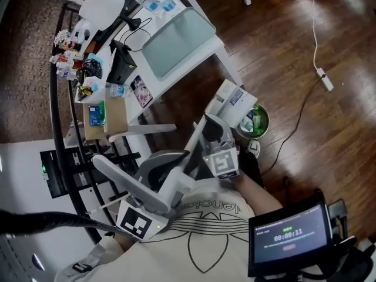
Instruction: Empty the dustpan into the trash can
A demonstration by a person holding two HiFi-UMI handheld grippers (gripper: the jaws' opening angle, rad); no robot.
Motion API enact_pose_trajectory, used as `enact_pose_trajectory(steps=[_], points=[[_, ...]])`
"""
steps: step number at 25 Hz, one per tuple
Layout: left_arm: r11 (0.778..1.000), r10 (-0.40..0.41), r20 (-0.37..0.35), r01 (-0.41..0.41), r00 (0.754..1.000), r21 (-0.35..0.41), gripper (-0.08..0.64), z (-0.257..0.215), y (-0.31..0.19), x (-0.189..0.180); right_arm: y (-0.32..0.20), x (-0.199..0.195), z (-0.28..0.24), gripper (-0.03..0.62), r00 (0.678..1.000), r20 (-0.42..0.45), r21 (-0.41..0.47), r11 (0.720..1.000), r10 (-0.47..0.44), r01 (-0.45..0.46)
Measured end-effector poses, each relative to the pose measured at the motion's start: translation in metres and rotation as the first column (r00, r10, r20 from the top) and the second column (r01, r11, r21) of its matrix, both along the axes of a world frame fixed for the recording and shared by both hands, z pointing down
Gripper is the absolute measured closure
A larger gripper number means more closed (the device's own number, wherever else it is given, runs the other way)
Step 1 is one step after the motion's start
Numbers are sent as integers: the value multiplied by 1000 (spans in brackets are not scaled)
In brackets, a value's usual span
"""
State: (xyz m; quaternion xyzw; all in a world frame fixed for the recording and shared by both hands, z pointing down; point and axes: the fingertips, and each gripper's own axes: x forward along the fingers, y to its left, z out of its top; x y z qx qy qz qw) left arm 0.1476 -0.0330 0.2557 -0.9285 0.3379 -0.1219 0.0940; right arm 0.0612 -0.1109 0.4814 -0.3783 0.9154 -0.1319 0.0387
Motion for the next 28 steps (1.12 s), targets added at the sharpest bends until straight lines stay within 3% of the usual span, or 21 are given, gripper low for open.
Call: enact_pose_trajectory(steps=[3, 5, 9, 13, 16, 20, 22, 26, 28], points=[[999, 24, 79, -20, 997, -46, 459, 32, 10, 2, 4, 2, 33, 451, 1000, -20, -105, 994, 5, -8], [997, 20, 93, -13, 995, -74, 459, 42, 15, 2, 9, 3, 44, 449, 999, -37, -134, 991, 8, -12], [998, -7, 54, 10, 999, -62, 460, 34, 11, 0, 8, 1, 38, 448, 999, -39, -129, 991, 17, -22], [999, 48, 60, -49, 997, 9, 459, 13, 25, 10, 3, 3, 11, 454, 999, -22, -31, 999, 32, -32], [998, 55, 77, -56, 995, 18, 459, 10, 31, 10, 5, -1, 20, 442, 1000, -18, -74, 997, 23, -24], [999, 34, 74, -34, 997, 1, 460, 15, 30, 6, 9, -2, 16, 450, 999, -31, -44, 999, 7, -8], [999, 33, 73, -33, 997, -10, 462, 19, 30, 6, 8, -3, 21, 451, 999, -38, -79, 997, 9, -11], [996, 82, 91, -83, 992, 10, 462, 18, 35, 18, 5, 7, 2, 469, 999, -24, -13, 999, 35, -35], [995, 97, 97, -99, 991, 15, 463, 18, 37, 22, 3, 9, 12, 468, 998, -33, -42, 998, 44, -46]])
